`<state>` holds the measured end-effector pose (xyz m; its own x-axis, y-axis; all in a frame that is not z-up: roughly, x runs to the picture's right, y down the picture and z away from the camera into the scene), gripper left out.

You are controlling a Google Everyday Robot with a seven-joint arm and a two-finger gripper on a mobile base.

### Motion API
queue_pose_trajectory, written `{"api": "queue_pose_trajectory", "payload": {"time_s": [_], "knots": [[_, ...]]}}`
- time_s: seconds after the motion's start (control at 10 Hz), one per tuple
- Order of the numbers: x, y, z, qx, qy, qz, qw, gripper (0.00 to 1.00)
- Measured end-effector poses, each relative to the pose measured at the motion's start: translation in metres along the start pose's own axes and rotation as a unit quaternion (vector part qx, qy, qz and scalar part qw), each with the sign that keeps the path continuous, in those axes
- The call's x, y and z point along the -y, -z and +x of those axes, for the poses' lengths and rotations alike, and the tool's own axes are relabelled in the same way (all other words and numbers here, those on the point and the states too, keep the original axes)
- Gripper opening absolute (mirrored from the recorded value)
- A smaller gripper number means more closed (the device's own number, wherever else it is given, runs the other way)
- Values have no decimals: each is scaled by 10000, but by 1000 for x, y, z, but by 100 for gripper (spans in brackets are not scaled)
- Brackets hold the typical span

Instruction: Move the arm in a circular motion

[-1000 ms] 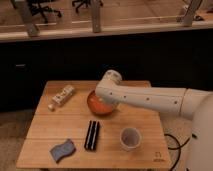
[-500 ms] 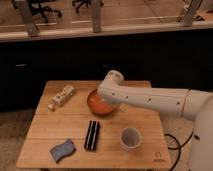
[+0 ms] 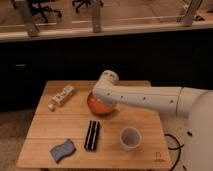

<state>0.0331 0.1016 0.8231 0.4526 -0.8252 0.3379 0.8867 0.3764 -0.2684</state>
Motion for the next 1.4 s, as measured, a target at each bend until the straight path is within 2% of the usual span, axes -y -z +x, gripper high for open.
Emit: {"api": "queue_pose_trajectory", "payload": {"time_s": [0.2,0.5,1.4], "knots": [[-7,1,3,-43,62,-29,10000,80],[7,0,-1,-65,124,24,9999,80],[14,-2,10,-100,193,8,9998,80]]}}
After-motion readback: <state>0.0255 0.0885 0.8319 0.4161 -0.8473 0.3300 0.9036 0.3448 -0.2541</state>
